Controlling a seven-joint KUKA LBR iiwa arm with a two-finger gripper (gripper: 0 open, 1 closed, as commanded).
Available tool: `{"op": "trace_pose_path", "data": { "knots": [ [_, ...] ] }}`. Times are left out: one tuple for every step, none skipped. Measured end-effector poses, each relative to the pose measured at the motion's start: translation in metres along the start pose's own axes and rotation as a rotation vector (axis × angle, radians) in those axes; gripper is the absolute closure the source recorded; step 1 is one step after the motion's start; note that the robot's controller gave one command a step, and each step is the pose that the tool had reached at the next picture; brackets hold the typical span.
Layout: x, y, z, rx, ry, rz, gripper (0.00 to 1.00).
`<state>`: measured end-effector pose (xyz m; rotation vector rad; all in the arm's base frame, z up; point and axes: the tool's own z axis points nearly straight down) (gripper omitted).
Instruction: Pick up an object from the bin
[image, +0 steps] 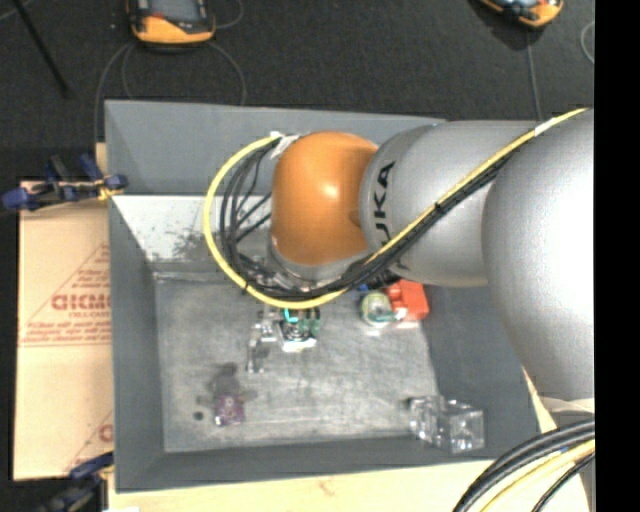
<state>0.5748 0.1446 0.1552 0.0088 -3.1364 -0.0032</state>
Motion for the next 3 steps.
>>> {"op": "trace_pose_path", "data": {
  "knots": [
    [-0.008, -0.098, 0.077, 0.005, -0.007, -0.058, 0.0],
    [-0.01, -0.092, 0.073, 0.0, -0.012, -0.062, 1.0],
    [-0.033, -0.095, -0.069, 0.005, -0.018, -0.099, 1.0]
  ]
}}
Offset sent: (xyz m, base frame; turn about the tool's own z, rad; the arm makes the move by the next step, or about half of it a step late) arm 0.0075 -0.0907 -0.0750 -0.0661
